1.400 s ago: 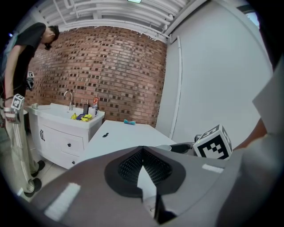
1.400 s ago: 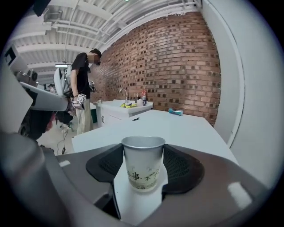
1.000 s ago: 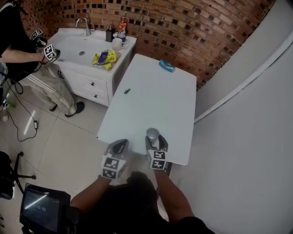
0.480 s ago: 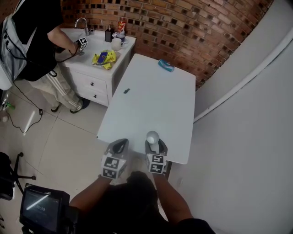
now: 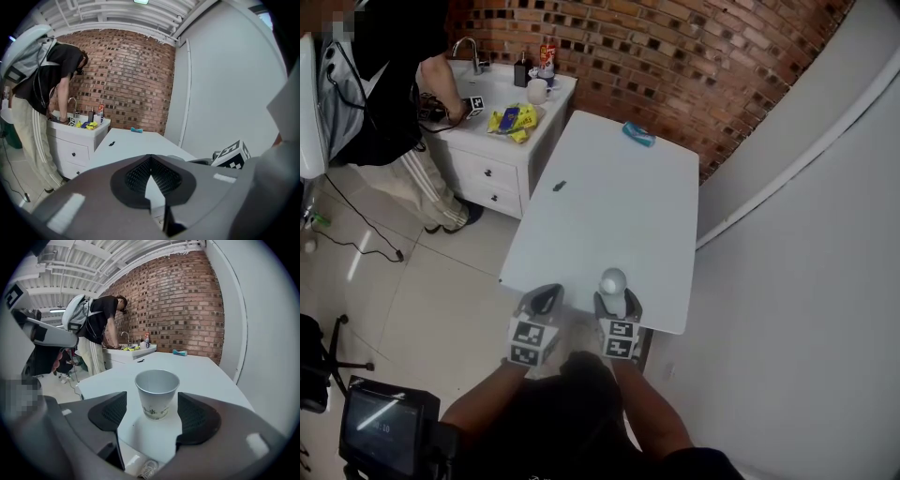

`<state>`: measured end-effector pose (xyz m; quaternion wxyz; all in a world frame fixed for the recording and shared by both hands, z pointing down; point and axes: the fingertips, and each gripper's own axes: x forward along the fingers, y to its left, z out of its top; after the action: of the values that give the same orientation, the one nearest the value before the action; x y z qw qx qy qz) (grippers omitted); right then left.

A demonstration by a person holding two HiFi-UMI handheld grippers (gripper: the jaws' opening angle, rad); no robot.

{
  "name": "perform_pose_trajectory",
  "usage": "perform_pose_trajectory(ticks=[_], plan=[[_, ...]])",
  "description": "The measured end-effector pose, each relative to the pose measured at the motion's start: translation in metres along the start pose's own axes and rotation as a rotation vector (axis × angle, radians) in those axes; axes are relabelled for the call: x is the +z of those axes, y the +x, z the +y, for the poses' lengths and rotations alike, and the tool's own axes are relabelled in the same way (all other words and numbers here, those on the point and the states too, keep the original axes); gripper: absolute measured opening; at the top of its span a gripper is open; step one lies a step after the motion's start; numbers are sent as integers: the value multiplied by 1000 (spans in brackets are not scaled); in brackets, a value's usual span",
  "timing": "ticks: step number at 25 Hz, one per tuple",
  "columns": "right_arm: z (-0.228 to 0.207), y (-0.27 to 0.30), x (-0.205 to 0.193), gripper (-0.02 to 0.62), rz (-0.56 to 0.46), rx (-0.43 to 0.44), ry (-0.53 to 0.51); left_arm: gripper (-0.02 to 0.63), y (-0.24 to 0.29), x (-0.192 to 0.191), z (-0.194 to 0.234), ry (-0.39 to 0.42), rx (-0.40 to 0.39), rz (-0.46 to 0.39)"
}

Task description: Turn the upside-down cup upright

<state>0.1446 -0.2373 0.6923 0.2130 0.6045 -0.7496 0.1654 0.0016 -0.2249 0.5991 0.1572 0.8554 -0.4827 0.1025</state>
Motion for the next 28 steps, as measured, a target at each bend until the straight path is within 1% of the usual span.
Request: perform_pose_trajectory(ticks=[5, 9, 11, 13, 14, 16, 19, 22, 25, 28], plan=[[1, -22, 0, 330, -7, -21, 48, 2, -6, 4, 0, -2, -3, -12], [2, -51, 8, 293, -50, -49, 37, 0, -10, 4, 0, 0, -11, -19], [5, -61, 11, 266, -76, -42, 26, 2, -13, 3, 0, 7, -19, -21], [10, -67, 10, 247, -89, -16, 13, 1, -16, 2, -3, 15, -25, -24], [14, -69, 11, 235, -96, -3, 10, 2, -18, 2, -5, 19, -27, -26], [20, -74, 14, 178, -105, 7, 13, 2, -21, 1, -8, 26, -34, -30], [21, -82, 6, 102, -104, -6, 21, 1, -26, -3, -13, 29, -46, -30], [23, -93, 4, 53, -104, -14, 30, 2, -32, 0, -17, 14, -58, -32], [18, -105, -2, 14, -103, -35, 31, 2, -40, 2, -22, 10, -65, -37], [19, -114, -5, 14, -95, -40, 37, 1, -45, 0, -28, 18, -72, -39]])
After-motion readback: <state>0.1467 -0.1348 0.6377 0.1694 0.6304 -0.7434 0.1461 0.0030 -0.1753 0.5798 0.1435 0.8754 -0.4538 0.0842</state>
